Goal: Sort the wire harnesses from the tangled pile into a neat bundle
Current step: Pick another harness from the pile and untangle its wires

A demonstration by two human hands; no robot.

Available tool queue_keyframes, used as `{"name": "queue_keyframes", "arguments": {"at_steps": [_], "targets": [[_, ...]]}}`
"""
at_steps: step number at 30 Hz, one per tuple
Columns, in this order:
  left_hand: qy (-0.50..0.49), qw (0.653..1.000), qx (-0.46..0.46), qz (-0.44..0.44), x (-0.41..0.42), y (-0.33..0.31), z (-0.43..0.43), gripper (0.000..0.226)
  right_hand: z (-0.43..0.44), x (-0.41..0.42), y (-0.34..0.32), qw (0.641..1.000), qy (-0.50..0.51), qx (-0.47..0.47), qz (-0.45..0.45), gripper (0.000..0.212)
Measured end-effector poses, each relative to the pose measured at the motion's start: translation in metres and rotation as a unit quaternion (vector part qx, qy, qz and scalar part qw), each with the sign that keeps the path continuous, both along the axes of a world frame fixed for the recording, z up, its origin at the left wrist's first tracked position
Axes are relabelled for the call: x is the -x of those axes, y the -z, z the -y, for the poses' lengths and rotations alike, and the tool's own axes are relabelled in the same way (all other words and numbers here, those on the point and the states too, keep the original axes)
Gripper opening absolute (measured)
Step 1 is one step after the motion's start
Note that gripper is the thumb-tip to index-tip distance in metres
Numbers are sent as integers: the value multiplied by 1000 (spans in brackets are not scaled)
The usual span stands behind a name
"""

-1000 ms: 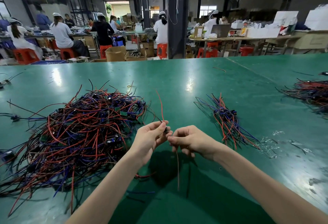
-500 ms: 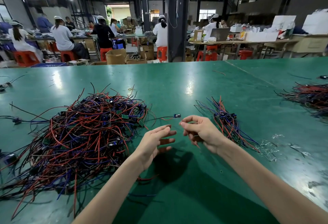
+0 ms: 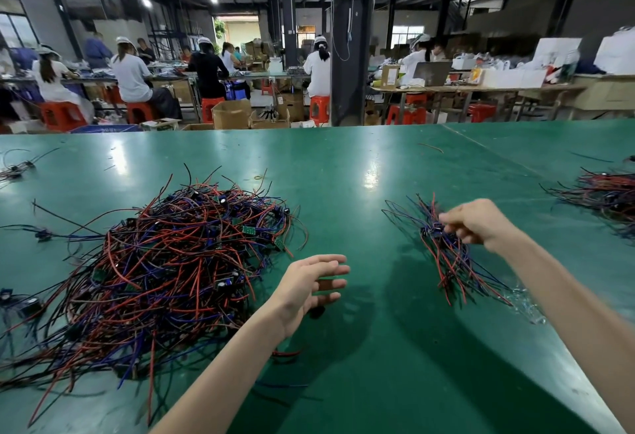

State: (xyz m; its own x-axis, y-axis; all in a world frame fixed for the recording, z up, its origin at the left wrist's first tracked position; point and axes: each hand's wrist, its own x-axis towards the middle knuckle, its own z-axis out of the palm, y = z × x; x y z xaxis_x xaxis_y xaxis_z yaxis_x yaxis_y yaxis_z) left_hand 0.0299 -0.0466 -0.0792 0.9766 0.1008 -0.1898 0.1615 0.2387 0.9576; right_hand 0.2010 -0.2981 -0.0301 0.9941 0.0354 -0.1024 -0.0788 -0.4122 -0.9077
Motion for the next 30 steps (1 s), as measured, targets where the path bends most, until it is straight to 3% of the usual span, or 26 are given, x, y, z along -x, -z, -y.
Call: {"name": "queue_keyframes", "arguments": {"at_steps": [3,7,13,15,16,17,19,21,24,27,30], "targets": [[2,1000,-10,0,0,1,1,18,10,5,18,997,-6,75,-17,14],[-4,1000,-25,0,1,0,3,17,14,9,28,986,5,162,28,10],[-19,998,-52,12,2,-3,4,16,7,21,36,934,92,331,99,6],[-42,991,-128,20,2,-4,5,17,7,26,41,917,98,368,120,11],[-64,970,-230,32,2,-3,3,18,6,28,43,908,99,383,139,15],[-91,923,-370,53,2,-2,0,18,4,30,46,899,100,392,165,17],[-154,781,-597,99,2,-1,-10,21,-2,34,48,891,99,381,227,16],[-211,701,-670,123,-2,-8,-22,22,-11,39,49,889,83,351,281,10],[-246,649,-717,63,-18,-24,-45,25,-25,49,52,890,30,316,326,16],[-195,594,-779,-35,-35,-37,-64,27,-40,61,57,884,-67,327,326,22],[-145,553,-816,-81,-47,-38,-74,23,-50,70,62,862,-139,366,322,25]]}}
